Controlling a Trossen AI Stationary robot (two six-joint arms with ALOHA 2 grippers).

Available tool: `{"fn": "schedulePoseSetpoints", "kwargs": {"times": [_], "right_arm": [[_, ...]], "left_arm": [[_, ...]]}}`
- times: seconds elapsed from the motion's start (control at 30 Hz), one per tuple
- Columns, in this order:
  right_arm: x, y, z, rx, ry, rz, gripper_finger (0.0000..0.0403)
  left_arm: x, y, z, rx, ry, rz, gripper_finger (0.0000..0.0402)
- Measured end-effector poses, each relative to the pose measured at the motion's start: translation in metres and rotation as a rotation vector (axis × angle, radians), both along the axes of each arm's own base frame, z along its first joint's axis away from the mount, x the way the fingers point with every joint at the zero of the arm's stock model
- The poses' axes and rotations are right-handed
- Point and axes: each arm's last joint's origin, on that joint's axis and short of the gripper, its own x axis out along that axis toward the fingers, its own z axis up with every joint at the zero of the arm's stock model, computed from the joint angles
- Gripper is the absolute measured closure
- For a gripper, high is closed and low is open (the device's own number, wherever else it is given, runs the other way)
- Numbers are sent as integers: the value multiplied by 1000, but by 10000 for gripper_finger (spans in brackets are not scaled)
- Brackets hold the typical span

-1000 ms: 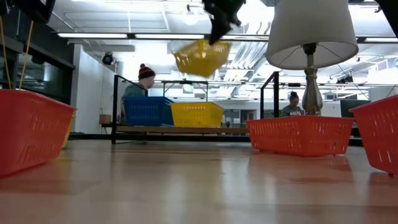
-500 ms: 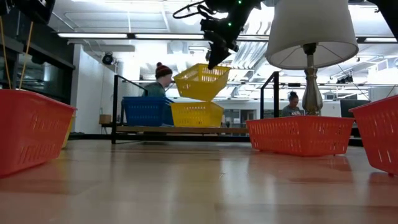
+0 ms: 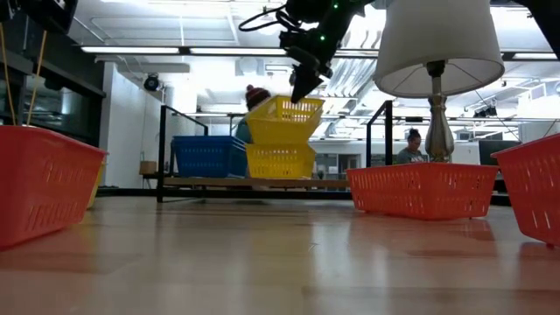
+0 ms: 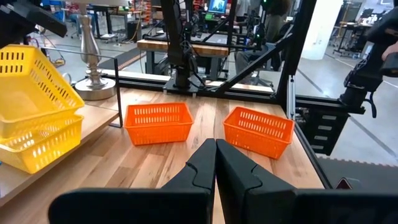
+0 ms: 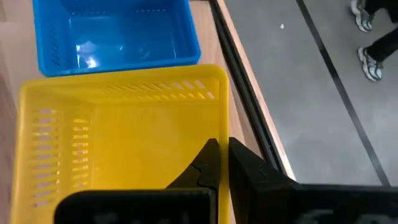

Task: Stack baskets on shelf by color
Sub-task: Stack the right yellow bin on the yellow bin on the shelf

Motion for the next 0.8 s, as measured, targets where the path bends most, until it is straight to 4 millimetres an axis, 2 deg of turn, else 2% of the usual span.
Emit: {"fn": "schedulePoseSetpoints", "kwargs": {"times": [0.27, 0.5, 0.67, 0.8], "right_arm": [[9, -1, -16, -28, 78, 118, 403], [11, -3, -21, -31, 90, 110, 393], [11, -3, -21, -35, 93, 106, 365], [11, -3, -21, -38, 95, 111, 318]], "left_arm": [[0, 0, 0, -3, 1, -5, 402], [0, -1, 0, -5, 3, -19, 402], [0, -1, 0, -4, 3, -19, 401], [0, -1, 0, -4, 3, -19, 402]]}}
